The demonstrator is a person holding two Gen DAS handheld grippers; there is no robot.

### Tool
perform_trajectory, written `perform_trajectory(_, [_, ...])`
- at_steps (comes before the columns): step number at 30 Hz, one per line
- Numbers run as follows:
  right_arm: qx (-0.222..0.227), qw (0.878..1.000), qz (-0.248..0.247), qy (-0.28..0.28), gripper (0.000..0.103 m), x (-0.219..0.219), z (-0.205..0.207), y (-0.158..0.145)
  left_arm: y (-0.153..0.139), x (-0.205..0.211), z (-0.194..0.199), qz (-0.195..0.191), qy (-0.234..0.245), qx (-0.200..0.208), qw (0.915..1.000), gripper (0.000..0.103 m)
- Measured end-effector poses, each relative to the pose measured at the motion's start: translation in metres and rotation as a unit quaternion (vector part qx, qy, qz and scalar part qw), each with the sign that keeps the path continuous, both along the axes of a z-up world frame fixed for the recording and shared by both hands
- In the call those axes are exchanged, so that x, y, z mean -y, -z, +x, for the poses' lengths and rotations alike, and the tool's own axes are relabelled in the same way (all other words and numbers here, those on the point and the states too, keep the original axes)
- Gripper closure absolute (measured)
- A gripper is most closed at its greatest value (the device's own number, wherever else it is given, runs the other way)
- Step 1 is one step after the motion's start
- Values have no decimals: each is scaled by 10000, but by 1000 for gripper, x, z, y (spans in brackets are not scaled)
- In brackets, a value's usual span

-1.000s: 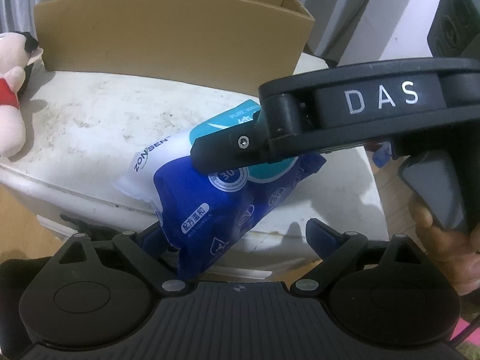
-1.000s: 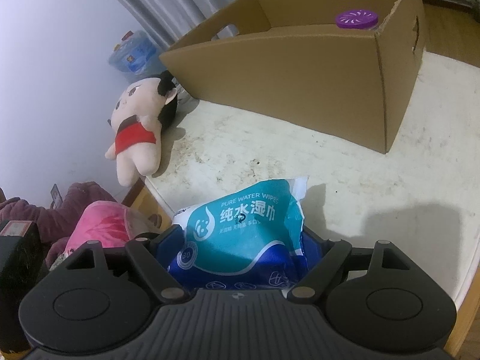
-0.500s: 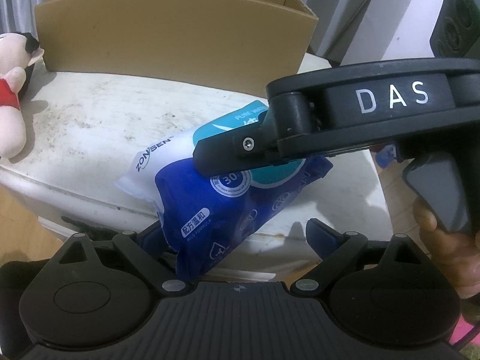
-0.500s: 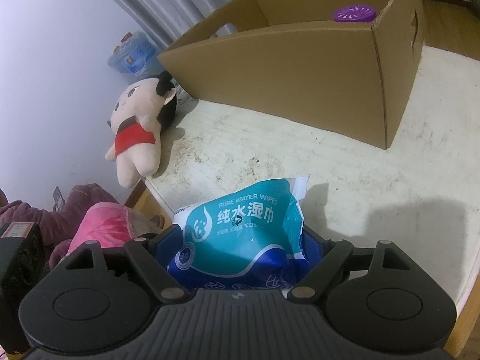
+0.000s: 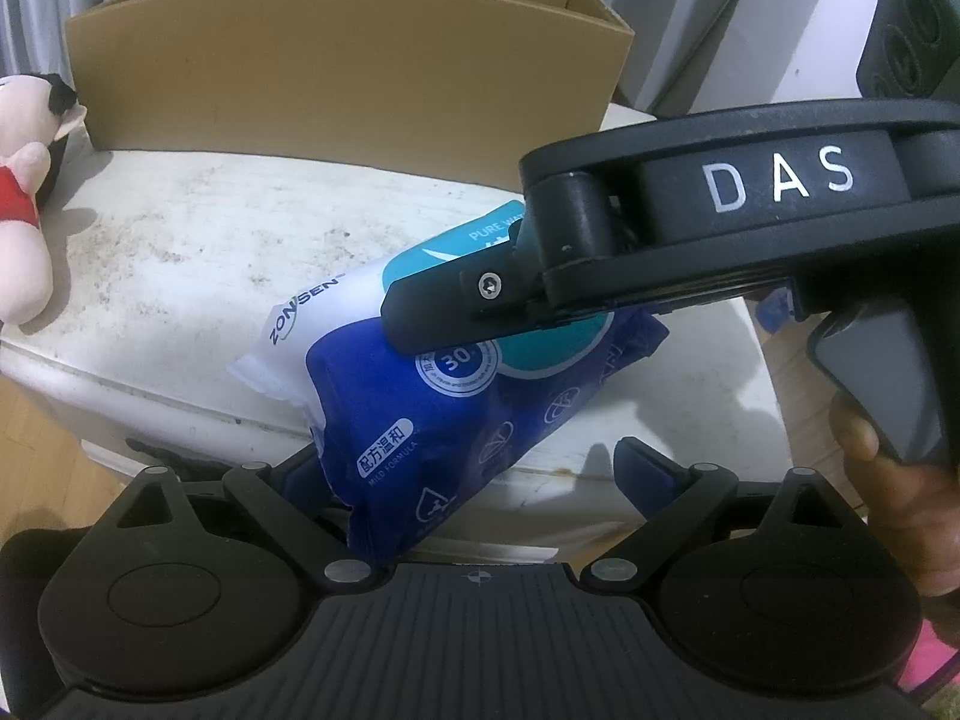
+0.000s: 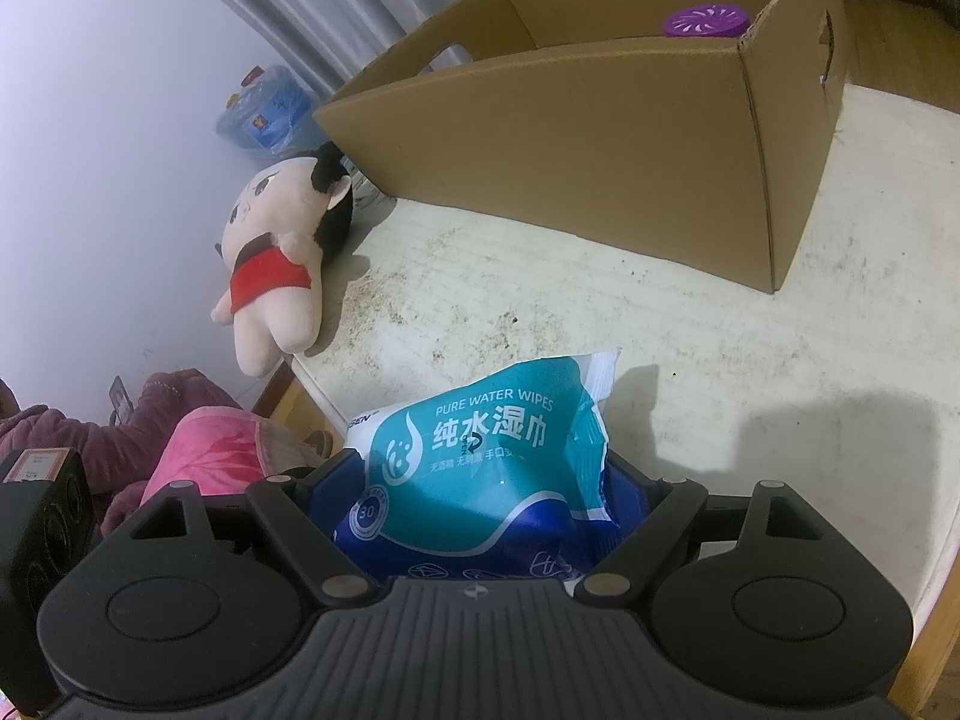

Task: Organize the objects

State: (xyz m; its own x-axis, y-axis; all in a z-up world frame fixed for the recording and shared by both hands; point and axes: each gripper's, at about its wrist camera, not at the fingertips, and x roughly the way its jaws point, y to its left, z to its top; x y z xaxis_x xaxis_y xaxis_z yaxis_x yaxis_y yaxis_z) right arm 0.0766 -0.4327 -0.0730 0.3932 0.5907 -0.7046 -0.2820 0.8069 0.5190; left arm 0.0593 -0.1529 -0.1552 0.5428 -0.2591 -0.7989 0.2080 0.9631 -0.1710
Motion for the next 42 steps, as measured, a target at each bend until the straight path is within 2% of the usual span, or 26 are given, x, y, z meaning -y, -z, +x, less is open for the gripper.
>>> perform_trajectory(36, [-79,10000,27,-26,15,2,-3,3,-2,4,0,74,0,40,10000,7])
perform_trajectory(39, [-70,9999,52,-51,15,1,-7,4,-3,5,0,103,-10,77,9999,9])
perform_trajectory(42, [-22,10000,24,-91,19,0,-12,0,-6,4,-2,152,-43,128,9998,16])
